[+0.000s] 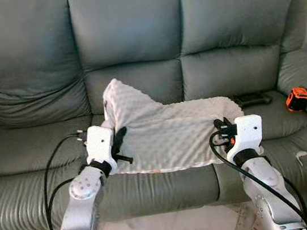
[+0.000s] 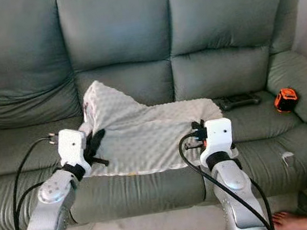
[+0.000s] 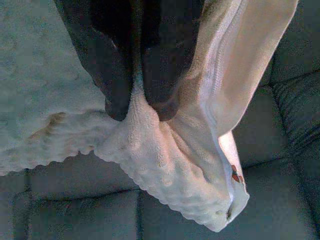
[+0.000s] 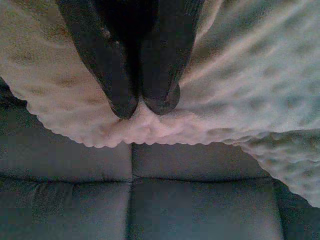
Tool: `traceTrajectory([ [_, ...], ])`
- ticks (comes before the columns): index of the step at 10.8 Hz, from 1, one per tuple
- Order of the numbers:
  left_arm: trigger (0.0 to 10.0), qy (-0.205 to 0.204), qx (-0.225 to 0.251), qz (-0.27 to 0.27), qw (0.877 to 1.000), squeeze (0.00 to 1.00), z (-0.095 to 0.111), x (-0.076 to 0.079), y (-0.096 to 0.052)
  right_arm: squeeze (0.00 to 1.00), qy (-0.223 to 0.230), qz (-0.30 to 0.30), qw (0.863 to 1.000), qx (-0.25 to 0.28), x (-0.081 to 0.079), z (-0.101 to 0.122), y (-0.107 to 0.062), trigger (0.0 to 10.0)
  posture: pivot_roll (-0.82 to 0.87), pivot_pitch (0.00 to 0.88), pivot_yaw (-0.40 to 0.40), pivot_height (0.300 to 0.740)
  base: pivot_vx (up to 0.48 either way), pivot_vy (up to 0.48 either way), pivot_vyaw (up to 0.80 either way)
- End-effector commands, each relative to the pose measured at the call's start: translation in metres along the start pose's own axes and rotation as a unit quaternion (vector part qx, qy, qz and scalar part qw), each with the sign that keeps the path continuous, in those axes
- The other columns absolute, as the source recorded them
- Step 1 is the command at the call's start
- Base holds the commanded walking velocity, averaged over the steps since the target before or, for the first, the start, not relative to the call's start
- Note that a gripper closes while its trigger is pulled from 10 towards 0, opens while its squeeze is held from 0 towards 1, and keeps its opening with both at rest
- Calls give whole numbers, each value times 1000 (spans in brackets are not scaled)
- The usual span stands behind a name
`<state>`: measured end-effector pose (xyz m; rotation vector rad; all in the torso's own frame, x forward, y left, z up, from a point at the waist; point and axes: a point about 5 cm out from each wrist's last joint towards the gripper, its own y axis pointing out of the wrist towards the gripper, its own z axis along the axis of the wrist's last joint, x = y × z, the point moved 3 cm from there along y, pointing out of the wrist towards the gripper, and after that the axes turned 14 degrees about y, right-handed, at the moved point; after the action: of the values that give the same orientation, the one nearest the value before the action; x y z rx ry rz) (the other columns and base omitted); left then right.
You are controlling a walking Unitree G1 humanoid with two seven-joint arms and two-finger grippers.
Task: Move the pillow to the sofa
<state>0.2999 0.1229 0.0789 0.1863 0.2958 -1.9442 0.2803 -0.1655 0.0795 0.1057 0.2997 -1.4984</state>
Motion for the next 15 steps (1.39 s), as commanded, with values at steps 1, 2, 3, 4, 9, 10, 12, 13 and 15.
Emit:
traceTrajectory([
  [1,10000,6,21,0,1000,0,10,0,1,0,-1,6,1000,16,-2,8,0,10000,-76,0,-17,740,0,0,0],
  [2,10000,6,21,2,1000,0,11,-1,1,0,0,6,1000,16,-3,8,0,10000,-77,0,-16,740,0,0,0],
  [3,10000,6,22,2,1000,0,11,-2,1,0,1,7,1000,17,-3,8,-2,10000,-77,1,-13,740,0,0,0],
  [4,10000,10,23,3,1000,0,12,-2,0,0,1,7,1000,17,-4,8,-2,10000,-78,3,-11,740,0,0,0],
  [9,10000,2,23,-6,1000,0,11,0,-2,0,4,6,1000,14,-4,5,-6,10000,-76,21,-3,740,101,256,0],
  [10,10000,2,14,-10,1000,0,9,1,-2,0,4,5,1000,13,-5,4,-6,10000,-75,24,-2,740,0,428,0],
  [12,10000,3,20,-7,1000,0,11,1,-4,0,6,5,1000,12,-5,3,-8,10000,-74,29,-1,740,0,315,0],
  [13,10000,9,24,-7,1000,0,12,1,-4,0,6,5,1000,11,-5,3,-8,10000,-73,33,-1,740,0,0,0],
  [15,10000,8,22,-11,1000,0,12,4,-6,0,6,4,1000,9,-6,2,-10,10000,-73,37,0,740,0,0,0],
])
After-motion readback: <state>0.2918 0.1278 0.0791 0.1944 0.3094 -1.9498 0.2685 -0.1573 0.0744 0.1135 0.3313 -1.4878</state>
